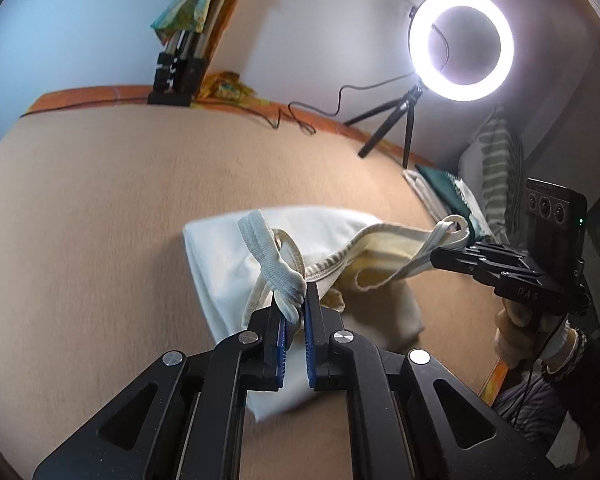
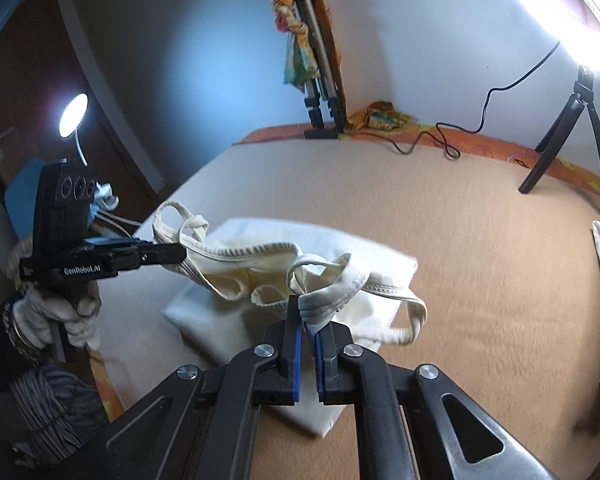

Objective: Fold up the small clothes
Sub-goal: 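Lift the folded tank top by its straps with both grippers and fold it over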

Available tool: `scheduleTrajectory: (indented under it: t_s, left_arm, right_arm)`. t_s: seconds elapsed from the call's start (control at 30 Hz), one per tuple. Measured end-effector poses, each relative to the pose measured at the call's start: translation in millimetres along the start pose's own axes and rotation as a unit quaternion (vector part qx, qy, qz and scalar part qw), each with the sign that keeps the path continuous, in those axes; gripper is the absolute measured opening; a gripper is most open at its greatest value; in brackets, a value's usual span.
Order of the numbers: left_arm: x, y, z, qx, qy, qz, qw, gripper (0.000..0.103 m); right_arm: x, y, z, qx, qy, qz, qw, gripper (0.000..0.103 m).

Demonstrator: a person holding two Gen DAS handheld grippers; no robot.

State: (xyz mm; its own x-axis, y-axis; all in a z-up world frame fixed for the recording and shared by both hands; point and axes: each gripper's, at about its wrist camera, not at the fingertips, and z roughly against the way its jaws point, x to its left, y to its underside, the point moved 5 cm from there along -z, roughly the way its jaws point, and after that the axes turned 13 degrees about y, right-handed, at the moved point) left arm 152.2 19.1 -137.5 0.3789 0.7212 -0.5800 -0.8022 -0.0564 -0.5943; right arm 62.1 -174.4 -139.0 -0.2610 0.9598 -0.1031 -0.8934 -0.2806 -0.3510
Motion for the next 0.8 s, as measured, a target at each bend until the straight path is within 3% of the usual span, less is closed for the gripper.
scheduleTrajectory:
  t_s: [0.13,0.33,0.43,0.53,0.63,0.8]
  left_arm:
    - [-8,15,4,0.018,-0.014,-0.027,0.9994,0.006]
    - [-13,42,14,0.065,-0.052,-0.075,0.9937,0.009]
    - [-11,55,24,0.09,-0.058,-0.081,0.9909,0.009]
    - [-13,68,39,0.111,-0.061,-0.083,0.9885,0.009]
    - [-17,67,54,0.1,-0.059,-0.083,0.9898,0.009]
    - [-21,37,65,0.031,-0.043,-0.054,0.9971,0.01]
  right_arm:
    - [6,17,5,0.001,0.022,0.028,0.999,0.003]
    - [18,46,22,0.019,0.054,0.1,0.993,0.017]
    - [18,66,33,0.053,0.039,0.113,0.991,0.028]
    - [15,78,54,0.052,0.031,0.113,0.992,0.029]
    - [10,72,74,0.027,0.009,0.078,0.997,0.029]
    - [2,46,70,-0.002,0.015,0.008,1.0,0.03]
